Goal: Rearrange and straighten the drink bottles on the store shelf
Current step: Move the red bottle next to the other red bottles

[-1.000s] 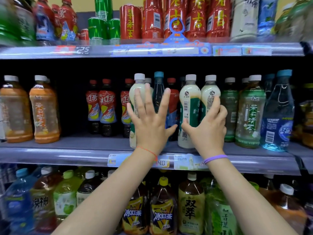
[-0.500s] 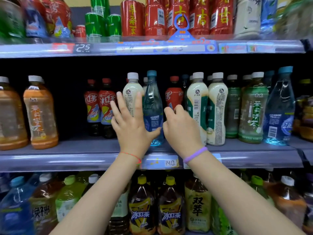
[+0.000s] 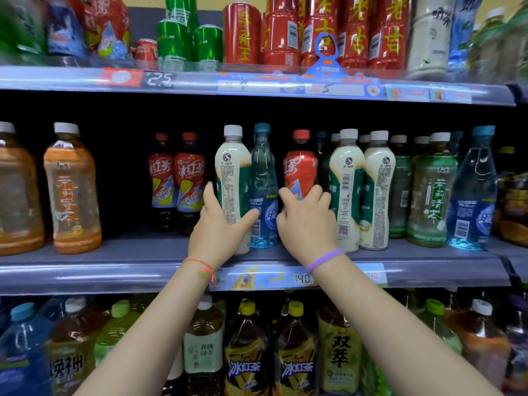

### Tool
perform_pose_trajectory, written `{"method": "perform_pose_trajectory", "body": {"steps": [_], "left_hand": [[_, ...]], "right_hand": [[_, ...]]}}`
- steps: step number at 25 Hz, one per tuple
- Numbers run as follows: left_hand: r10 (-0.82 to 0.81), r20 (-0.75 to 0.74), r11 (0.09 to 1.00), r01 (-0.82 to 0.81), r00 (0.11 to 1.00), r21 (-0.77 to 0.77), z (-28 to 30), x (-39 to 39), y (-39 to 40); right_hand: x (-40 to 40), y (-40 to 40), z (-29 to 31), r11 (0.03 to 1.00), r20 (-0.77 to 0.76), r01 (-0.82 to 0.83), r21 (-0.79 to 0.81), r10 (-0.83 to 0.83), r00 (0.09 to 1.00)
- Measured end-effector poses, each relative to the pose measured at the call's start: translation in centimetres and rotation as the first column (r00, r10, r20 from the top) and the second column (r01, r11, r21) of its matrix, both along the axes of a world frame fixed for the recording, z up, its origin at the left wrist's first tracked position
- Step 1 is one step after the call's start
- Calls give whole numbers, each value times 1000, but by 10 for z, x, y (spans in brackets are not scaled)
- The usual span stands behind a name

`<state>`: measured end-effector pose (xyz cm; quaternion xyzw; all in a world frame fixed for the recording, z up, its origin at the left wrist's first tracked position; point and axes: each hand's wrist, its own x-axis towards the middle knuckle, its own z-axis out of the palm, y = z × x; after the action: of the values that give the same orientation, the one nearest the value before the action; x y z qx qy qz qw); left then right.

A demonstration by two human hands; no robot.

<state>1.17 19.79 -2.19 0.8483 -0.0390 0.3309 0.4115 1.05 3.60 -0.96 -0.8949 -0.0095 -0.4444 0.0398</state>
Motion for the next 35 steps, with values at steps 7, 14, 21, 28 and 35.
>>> {"method": "perform_pose_trajectory", "body": {"steps": [7, 14, 21, 28, 35], "left_hand": [[-390, -59, 801, 307, 919, -514, 18, 8, 0], [-418, -53, 780, 329, 907, -532, 20, -3, -17], [-483, -170, 872, 453, 859, -185, 19, -15, -37], [-343, 68, 791, 327, 937, -517, 29, -20, 76], [-377, 89, 852, 383, 922, -357, 20, -15, 141]], "right_hand": [[-5, -13, -1, 582, 345, -590, 560, 484, 804], [-37, -10, 19, 520, 513, -673, 526, 438, 739], [-69, 16, 47, 438, 497, -774, 457, 596, 631], [-21, 112, 26, 309, 398, -740, 597, 688, 608], [13, 196, 14, 298, 177, -645, 704, 806, 565]]}}
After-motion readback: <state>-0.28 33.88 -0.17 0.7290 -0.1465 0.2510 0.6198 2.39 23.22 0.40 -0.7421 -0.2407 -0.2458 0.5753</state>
